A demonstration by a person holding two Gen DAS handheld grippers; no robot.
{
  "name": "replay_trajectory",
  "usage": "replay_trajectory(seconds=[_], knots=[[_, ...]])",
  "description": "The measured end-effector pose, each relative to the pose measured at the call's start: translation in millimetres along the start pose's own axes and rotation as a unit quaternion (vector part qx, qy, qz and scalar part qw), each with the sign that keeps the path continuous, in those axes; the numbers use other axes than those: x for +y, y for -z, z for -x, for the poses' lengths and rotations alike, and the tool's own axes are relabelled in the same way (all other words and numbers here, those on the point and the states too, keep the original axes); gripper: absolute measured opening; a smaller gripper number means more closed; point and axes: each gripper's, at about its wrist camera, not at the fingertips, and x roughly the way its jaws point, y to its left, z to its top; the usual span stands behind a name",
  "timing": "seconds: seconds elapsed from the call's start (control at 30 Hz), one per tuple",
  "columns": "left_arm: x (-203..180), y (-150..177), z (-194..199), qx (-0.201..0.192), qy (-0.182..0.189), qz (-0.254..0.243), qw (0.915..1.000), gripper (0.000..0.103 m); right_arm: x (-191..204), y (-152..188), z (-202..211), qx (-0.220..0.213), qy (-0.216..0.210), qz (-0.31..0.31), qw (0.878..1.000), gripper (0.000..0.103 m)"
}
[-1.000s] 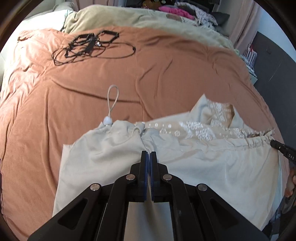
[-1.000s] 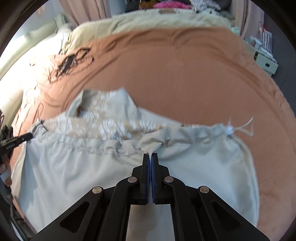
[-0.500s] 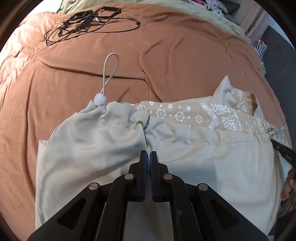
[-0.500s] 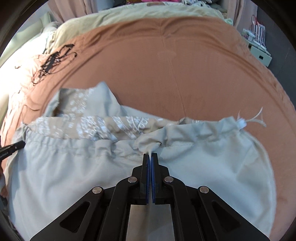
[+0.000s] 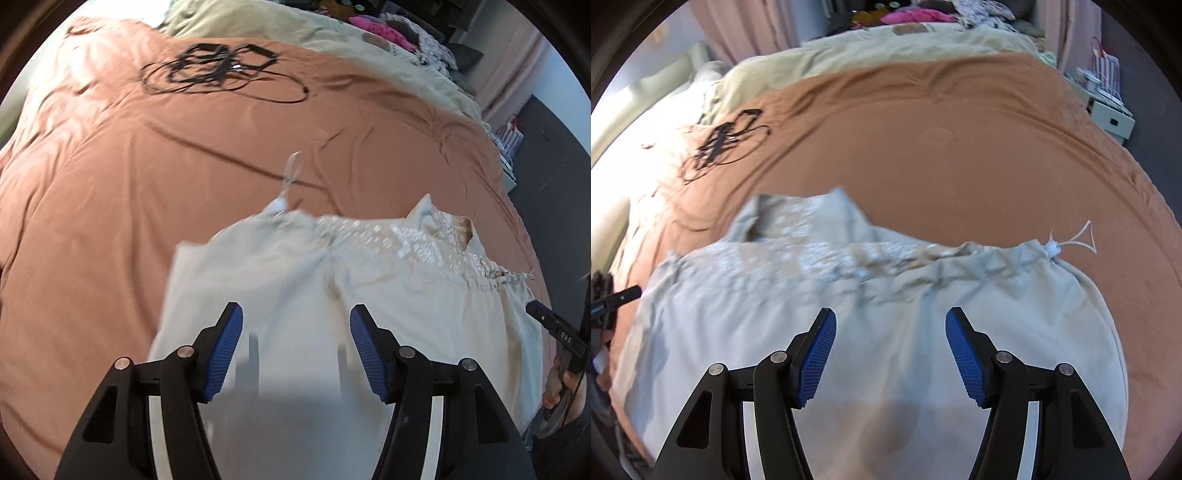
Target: Fold large clothes
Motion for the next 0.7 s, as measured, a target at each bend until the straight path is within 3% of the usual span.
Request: replay_trajectory(seconds=[0.17, 0.33, 0.53, 0.7], knots=[[25.2, 23.0, 22.8, -0.012, -0.015, 0.019, 0.9997, 0.061, 26.6, 25.6, 19.0, 0.009, -0.024, 0.008, 1.000, 0.062], [54.0, 50.7, 41.2, -0.014, -0.003, 0.048, 0.9988, 0.061, 48.6, 48.2, 36.3, 0.007, -0.048, 0.011, 0.999, 0.054], [85.6, 88.3, 49.8, -0.004, 0.003, 0.091, 0.9958, 0.061, 75.5, 84.3, 49.8, 0.013, -0.070, 0.009, 0.997, 0.054], [104.5, 123.4, 49.4, 0.010, 0.038, 0.140, 0.9893, 0.061, 92.0, 114.9, 52.0, 0.026, -0.085, 0.002, 0.996, 0.049]])
